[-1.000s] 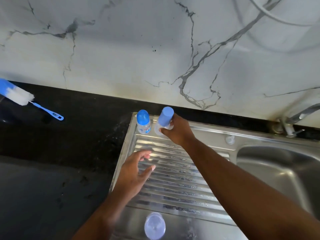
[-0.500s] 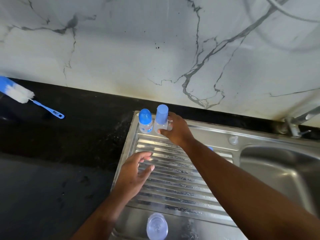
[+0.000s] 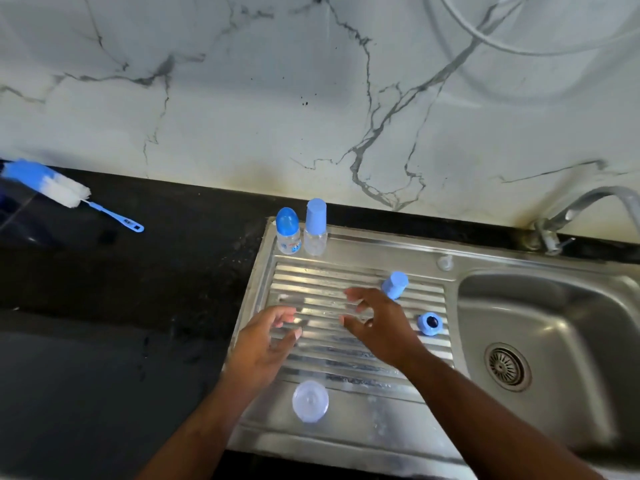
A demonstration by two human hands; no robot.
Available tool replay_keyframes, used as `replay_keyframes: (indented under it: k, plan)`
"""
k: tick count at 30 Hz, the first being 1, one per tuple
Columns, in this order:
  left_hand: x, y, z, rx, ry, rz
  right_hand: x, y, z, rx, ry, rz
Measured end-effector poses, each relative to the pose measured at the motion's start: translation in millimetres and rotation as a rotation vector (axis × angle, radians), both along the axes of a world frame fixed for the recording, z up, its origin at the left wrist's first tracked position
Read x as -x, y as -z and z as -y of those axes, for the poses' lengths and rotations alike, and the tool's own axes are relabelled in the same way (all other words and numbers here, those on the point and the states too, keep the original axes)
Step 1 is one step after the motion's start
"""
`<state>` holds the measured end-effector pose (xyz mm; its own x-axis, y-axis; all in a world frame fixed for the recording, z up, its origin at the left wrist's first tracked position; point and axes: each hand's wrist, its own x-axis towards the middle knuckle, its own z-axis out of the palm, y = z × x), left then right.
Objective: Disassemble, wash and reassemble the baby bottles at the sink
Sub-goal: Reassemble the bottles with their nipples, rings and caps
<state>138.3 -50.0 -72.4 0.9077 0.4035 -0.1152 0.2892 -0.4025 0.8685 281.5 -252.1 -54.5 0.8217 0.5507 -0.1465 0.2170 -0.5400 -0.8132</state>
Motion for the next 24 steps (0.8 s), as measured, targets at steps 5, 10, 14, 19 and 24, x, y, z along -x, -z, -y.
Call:
replay_keyframes:
  k: [5,10,14,19,24]
  plan:
    - [26,1,13,0.02,-0.013,-0.02,47,-6,16,-0.026,-0.213,0.016]
    - [47,-2,28,0.004,-0.024,-0.005,80,-6,19,0.069,-0.512,0.079]
    - [57,-2,40,0.086,-0.052,-0.038,92,2,23,0.168,-0.569,0.187]
    - [62,2,51,0.12,-0.053,-0.085,95,-6,36,0.017,-0.357,0.048]
    - [58,-8,72,0.456,-0.101,-0.212,89,-13,68,-0.152,-0.152,-0.186]
